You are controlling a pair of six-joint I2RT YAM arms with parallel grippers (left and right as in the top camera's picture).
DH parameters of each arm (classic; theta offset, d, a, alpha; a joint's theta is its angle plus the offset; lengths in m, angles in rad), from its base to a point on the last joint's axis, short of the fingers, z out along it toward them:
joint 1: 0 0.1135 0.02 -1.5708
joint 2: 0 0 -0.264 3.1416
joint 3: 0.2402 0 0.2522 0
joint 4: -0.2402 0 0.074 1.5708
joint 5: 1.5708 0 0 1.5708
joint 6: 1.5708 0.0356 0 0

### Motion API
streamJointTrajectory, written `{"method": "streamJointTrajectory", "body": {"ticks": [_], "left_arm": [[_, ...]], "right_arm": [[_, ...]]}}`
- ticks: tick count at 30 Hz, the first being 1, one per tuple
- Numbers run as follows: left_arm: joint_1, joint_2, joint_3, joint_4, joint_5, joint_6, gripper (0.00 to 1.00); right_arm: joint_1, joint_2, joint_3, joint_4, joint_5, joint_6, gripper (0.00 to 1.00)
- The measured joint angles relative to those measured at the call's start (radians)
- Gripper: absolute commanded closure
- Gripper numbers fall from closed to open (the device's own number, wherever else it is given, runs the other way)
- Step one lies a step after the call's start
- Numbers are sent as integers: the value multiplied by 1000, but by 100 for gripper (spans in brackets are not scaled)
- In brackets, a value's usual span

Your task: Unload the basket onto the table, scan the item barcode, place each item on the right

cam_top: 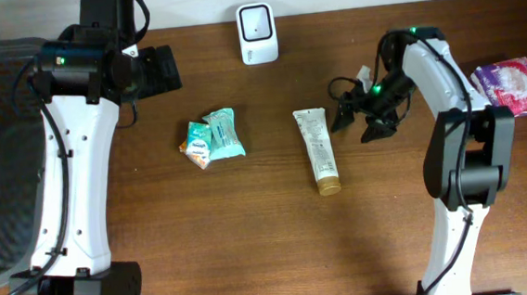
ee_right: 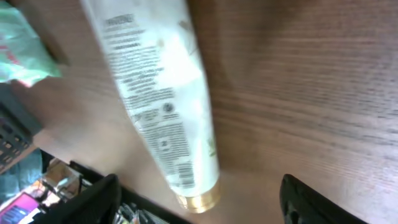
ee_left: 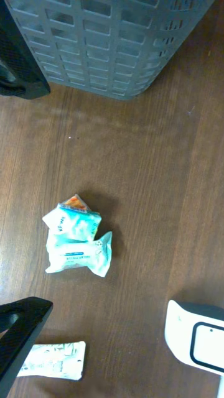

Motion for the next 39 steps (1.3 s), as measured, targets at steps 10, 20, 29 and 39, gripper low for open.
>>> {"method": "streamJointTrajectory", "body": {"ticks": [10,20,29,39], "left_arm": [[0,0,0,0,0,0,1],[0,0,0,0,0,0,1],[0,0,0,0,0,0,1],[0,0,0,0,0,0,1]], "right_arm": [[134,-5,3,19,91,8,1],[203,-5,-62,138,102,53,1],[204,-5,-69,157,104,61,1],[201,-5,-146,203,155,61,2]]}}
